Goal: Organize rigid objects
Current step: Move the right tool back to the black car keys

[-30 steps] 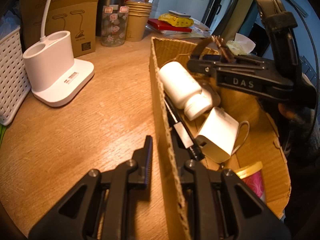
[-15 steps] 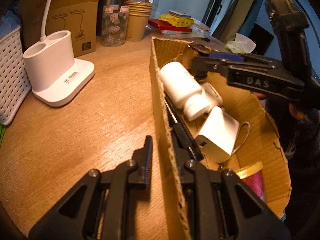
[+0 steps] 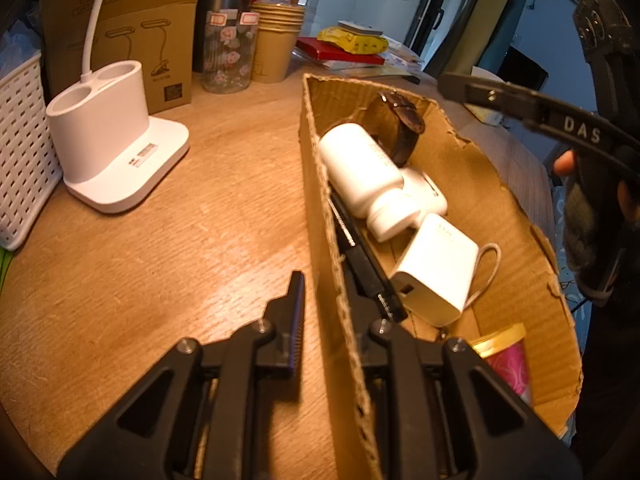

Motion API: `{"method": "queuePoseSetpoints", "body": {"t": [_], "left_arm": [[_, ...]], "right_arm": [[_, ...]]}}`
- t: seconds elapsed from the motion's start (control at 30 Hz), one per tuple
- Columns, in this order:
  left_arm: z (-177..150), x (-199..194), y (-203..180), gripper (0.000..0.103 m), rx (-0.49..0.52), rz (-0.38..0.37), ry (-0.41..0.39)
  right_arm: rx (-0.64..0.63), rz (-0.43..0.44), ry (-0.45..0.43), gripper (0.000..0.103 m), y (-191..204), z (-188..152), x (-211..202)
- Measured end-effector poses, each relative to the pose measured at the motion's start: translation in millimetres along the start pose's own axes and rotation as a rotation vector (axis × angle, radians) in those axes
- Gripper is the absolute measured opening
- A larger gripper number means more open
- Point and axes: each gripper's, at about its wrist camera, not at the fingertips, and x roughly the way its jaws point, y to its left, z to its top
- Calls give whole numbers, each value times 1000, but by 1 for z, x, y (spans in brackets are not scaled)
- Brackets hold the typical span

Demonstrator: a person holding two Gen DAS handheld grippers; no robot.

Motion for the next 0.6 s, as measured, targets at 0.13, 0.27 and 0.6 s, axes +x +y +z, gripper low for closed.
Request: {"method": "queuePoseSetpoints", "body": {"t": [0.13,0.27,0.6], "left_arm": [[0,0,0,18,0,0,0],[0,0,0,18,0,0,0],[0,0,0,19,0,0,0]], "right_arm": [[20,-24,-7,57,-13,1,-3],[49,-54,-3,57,-30,0,0],[116,-114,29,63,-66,-11,21]]}}
